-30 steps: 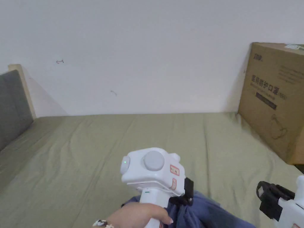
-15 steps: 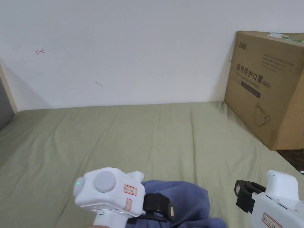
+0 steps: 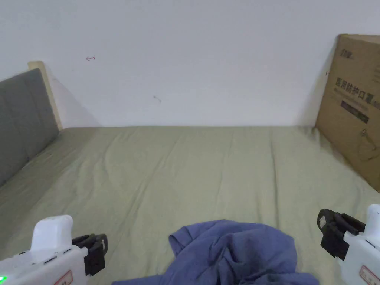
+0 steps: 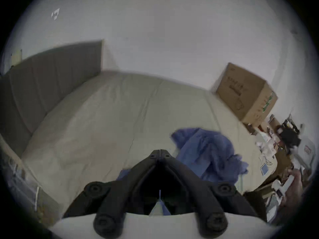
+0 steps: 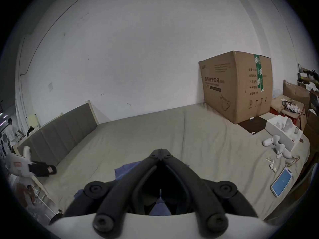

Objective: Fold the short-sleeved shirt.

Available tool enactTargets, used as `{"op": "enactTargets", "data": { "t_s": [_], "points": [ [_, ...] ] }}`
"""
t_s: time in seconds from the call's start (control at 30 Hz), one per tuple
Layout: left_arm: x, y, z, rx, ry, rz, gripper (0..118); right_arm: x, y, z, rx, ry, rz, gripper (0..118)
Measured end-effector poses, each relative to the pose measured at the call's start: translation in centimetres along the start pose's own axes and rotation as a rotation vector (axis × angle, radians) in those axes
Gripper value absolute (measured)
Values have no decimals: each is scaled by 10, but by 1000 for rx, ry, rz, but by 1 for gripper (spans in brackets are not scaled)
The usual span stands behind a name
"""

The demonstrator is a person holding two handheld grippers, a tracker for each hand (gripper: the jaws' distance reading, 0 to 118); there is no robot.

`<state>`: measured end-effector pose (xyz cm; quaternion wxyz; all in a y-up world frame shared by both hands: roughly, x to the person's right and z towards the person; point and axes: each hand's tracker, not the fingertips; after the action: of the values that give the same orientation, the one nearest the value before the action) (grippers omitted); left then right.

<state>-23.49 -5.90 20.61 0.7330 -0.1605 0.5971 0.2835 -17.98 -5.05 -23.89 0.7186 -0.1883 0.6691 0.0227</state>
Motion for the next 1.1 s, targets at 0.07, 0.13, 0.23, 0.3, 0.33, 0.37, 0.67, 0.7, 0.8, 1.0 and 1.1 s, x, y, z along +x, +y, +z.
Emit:
{"op": "enactTargets", "data": {
  "t_s": [0.07, 0.13, 0.23, 0.3, 0.33, 0.37, 0.67, 0.7, 0.8, 1.0, 1.1],
  "points": [
    [-24, -2, -31, -144, 45, 37, 0, -3, -1, -2, -13, 18, 8, 0],
    [-45, -10, -63, -281, 54, 92, 38, -6, -2, -3, -23, 19, 27, 0],
    [-60, -28, -102, -390, 115, 172, 106, -8, -5, -6, -37, 17, 39, 0],
    [-67, -39, -124, -405, 132, 179, 104, -9, -8, -7, -51, 15, 36, 0],
    [-74, -44, -136, -419, 137, 180, 104, -9, -10, -7, -59, 6, 33, 0],
    [-75, -50, -147, -466, 143, 190, 104, -9, -12, -8, -66, 1, 32, 0],
    [-12, -62, -149, -431, 0, -44, 6, 11, -34, -78, -229, -4, -16, 0],
    [-12, -60, -144, -410, 13, -15, 6, 15, -34, -96, -265, 10, -26, 0],
    [-24, -43, -131, -322, 0, 22, 6, 29, -33, -154, -372, -47, -32, 49],
    [-26, -19, -89, -214, -16, 4, 6, 69, -45, -278, -680, -140, -137, 114],
    [-27, -10, -79, -191, -17, -5, 6, 85, -70, -312, -885, -208, -198, 78]
  ]
}}
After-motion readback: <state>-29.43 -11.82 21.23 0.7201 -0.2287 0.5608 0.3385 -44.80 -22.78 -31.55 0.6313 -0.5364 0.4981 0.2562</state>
